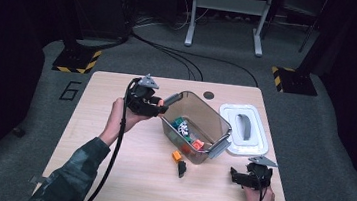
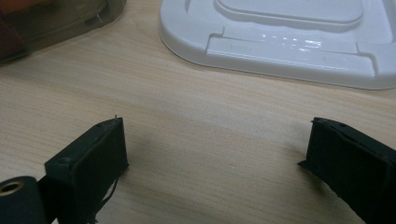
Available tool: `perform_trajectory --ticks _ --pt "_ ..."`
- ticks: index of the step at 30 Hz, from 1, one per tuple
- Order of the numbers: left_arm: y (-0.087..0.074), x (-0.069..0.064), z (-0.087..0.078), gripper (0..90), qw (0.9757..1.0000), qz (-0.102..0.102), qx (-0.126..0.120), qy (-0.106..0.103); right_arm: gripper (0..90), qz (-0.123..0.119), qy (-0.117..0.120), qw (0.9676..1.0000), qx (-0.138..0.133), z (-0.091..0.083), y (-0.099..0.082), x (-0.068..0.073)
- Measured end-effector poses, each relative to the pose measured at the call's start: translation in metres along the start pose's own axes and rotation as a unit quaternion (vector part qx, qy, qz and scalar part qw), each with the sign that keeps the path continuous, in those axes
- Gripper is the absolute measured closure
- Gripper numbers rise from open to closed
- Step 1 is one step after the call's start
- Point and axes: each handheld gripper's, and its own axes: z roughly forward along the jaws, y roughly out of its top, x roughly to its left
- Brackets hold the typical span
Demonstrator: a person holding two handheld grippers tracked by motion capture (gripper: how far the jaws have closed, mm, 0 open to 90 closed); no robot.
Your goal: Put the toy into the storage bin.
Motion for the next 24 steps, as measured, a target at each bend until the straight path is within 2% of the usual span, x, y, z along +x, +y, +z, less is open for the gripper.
perform_trajectory --ticks 2,5,6,9,24 --pt "0.006 0.0 0.006 55.7 1.0 0.003 0.004 0.002 4.3 -0.01 0.002 0.9999 0.003 -0.001 0.0 -0.001" --pt "0.009 -0.001 0.011 55.7 1.0 0.003 0.005 0.004 4.3 -0.008 0.002 1.0 0.003 -0.001 0.0 -0.001" --pt "0.01 -0.001 0.014 55.7 0.9999 0.005 0.009 0.006 4.3 0.0 0.0 1.0 0.0 0.0 0.0 0.0" --pt "0.011 -0.002 0.023 55.7 0.9999 0.004 0.014 0.004 4.3 -0.004 0.004 1.0 0.001 0.0 0.0 -0.001" --pt "0.007 -0.005 0.05 55.6 0.9993 0.008 0.034 0.017 4.3 0.0 0.001 1.0 0.0 0.0 0.0 0.0"
